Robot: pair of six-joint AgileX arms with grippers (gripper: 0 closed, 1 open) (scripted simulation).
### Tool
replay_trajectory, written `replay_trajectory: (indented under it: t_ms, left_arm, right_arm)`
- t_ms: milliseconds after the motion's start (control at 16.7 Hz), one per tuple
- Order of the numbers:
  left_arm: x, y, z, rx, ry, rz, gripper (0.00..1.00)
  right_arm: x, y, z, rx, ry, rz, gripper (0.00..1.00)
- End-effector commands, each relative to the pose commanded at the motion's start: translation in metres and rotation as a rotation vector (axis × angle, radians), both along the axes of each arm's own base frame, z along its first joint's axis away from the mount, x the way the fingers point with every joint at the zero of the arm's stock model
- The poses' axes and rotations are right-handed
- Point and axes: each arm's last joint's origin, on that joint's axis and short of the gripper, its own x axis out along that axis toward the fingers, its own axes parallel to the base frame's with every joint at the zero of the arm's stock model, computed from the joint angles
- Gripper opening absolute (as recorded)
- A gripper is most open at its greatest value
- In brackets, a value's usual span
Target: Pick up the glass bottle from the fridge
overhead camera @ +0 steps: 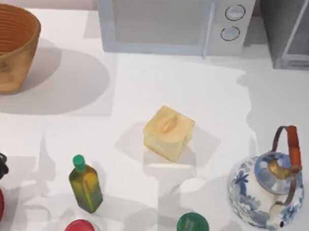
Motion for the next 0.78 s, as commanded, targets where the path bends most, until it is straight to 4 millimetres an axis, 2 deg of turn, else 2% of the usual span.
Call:
replay_trajectory:
  t_ms: [120, 480, 780]
  left_arm:
    - [0.0, 0.0, 0.0, 0.0, 0.0, 0.0, 1.0]
    - [0.0, 0.0, 0.0, 0.0, 0.0, 0.0, 1.0]
    - [0.0, 0.0, 0.0, 0.0, 0.0, 0.0, 1.0]
  right_arm:
    - [0.0, 0.0, 0.006, -0.001, -0.001, 0.001, 0.0]
    - [0.0, 0.0, 0.047, 0.0, 0.003, 0.0, 0.0]
    - [-0.001, -0.001, 0.048, 0.002, 0.003, -0.002, 0.0]
